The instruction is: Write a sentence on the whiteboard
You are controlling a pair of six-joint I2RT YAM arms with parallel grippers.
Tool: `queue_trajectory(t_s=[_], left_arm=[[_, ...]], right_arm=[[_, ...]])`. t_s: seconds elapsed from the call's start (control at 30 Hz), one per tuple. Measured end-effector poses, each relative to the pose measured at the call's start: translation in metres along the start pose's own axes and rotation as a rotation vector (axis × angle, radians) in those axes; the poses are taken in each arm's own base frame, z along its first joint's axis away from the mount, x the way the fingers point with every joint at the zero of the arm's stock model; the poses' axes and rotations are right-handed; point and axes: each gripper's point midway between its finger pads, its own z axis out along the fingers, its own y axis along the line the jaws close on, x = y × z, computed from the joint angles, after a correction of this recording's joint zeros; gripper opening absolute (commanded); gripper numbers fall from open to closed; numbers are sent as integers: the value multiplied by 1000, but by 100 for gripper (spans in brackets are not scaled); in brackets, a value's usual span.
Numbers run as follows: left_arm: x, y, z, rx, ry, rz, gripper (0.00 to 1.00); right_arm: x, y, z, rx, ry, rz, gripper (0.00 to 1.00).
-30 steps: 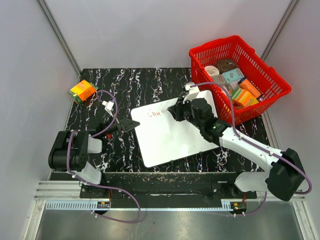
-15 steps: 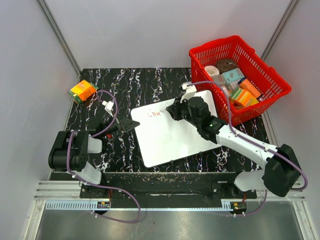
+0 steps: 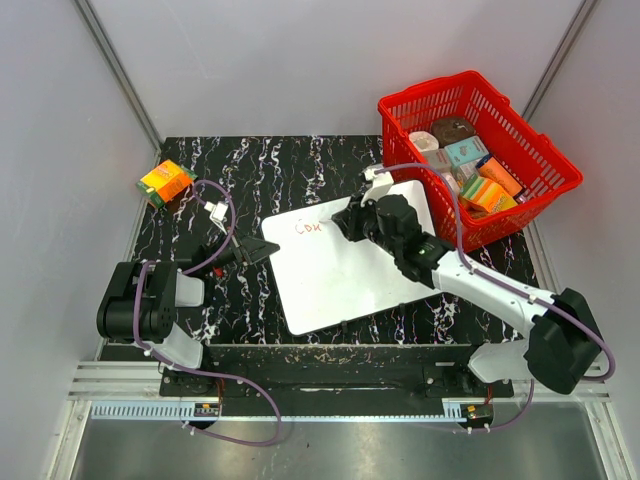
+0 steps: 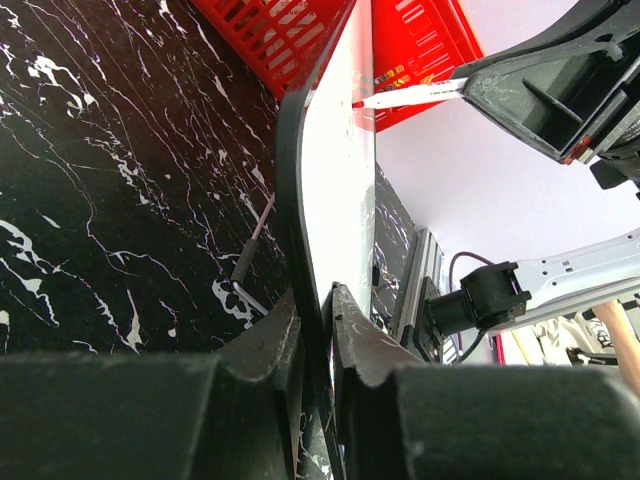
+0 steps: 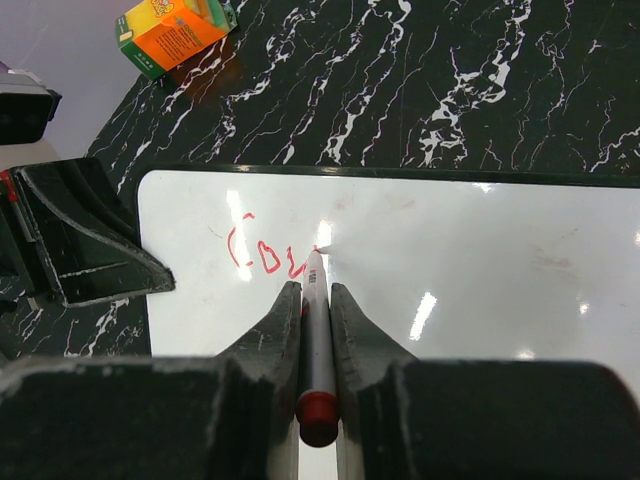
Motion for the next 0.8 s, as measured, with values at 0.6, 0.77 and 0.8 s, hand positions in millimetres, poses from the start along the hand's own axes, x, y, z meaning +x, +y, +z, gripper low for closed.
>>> queue_trajectory(t_s=[0.6,0.77,0.8], left_arm=[[0,0,0,0,0,0,0],[0,0,0,0,0,1,0],[0,0,0,0,0,1,0]], right_arm=[[13,-2,-10,-14,21,0,0],[13,-2,-11,-16,21,1,0],[13,-2,-11,-16,21,1,0]])
